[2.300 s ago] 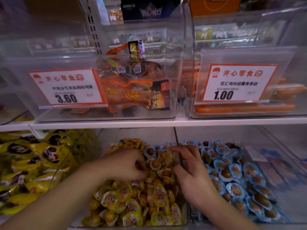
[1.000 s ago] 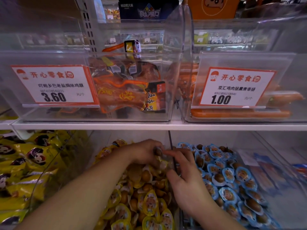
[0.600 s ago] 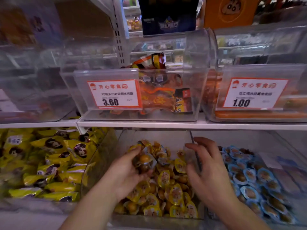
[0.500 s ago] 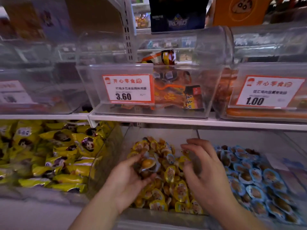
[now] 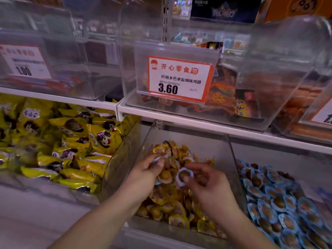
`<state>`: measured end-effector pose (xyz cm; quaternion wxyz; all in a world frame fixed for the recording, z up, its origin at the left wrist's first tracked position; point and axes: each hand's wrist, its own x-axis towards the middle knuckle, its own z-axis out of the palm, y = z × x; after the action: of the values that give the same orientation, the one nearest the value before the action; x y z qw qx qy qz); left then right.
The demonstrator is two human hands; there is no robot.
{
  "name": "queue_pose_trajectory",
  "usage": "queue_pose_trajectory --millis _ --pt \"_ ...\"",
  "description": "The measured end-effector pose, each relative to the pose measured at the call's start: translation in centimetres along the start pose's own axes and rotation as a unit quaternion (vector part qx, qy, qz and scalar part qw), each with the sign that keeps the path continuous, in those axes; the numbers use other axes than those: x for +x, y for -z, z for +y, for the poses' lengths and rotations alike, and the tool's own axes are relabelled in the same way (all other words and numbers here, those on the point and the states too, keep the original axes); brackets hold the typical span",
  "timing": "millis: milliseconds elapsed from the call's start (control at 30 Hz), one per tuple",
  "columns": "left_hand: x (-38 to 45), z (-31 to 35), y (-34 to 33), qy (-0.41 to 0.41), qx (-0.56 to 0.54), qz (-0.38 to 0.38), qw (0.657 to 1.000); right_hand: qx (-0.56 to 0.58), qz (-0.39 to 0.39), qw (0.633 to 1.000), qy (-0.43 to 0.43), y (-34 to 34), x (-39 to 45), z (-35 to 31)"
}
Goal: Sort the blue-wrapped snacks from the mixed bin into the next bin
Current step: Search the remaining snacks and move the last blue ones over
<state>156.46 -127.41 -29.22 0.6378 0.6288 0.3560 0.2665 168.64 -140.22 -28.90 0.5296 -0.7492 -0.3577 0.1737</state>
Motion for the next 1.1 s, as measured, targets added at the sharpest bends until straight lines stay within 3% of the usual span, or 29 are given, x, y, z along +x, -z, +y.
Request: queue_pose_trajectory --millis 100,200,300,333,467,533,600,667,767,833,867,967,1100 --pt "0.8 -0.3 -0.1 -0.029 0.056 -0.012 0.998 0.026 0.064 0.998 0.007 0.7 0.8 0.2" --pt "0.5 -0.7 -0.6 -0.142 0.206 0.014 0.968 0.144 0.096 0.983 -0.067 0.7 0.8 0.0" --pt "0.0 -0.4 -0.6 -0.292 0.347 0.059 0.889 0.368 0.021 0.905 -0.211 -0.2 0.1 -0.8" --pt "-0.1 -0.3 -0.9 -0.313 0.351 0.064 0.88 0.409 -0.004 0.878 -0.247 -0.5 -0.1 -0.9" --pt "-1.4 0.0 -3.2 -0.287 0.232 0.02 0.929 0.507 -0.089 0.804 -0.297 -0.6 -0.8 -1.8" --pt "-2.2 0.0 -4.5 -0.314 0.247 -0.018 0.916 0.528 -0.088 0.795 -0.287 0.0 -0.9 -2.2" --pt "-2.6 -0.2 -5.8 -0.33 0.269 -0.061 0.903 0.544 -0.053 0.794 -0.266 0.7 -1.0 -2.5" --pt "-3.1 -0.1 -6.9 -0.295 0.236 -0.12 0.918 0.519 -0.031 0.817 -0.25 1.6 -1.2 -2.7" --pt "-3.5 0.9 -8.3 -0.218 0.005 -0.219 0.951 0.447 -0.015 0.868 -0.213 3.7 -1.6 -2.5" --pt "-3.0 1.5 -8.6 -0.182 -0.11 -0.221 0.952 0.436 -0.014 0.881 -0.184 5.8 -1.6 -2.3" --pt "-2.6 1.5 -8.7 -0.18 -0.117 -0.209 0.954 0.441 -0.015 0.881 -0.172 7.2 -1.5 -2.2" --pt "-1.1 0.2 -8.6 -0.217 0.041 -0.141 0.965 0.438 0.025 0.888 -0.141 11.5 -0.5 -1.0" --pt "0.5 -1.5 -8.3 -0.191 0.255 -0.172 0.932 0.26 0.206 0.932 -0.149 17.5 1.4 2.7"
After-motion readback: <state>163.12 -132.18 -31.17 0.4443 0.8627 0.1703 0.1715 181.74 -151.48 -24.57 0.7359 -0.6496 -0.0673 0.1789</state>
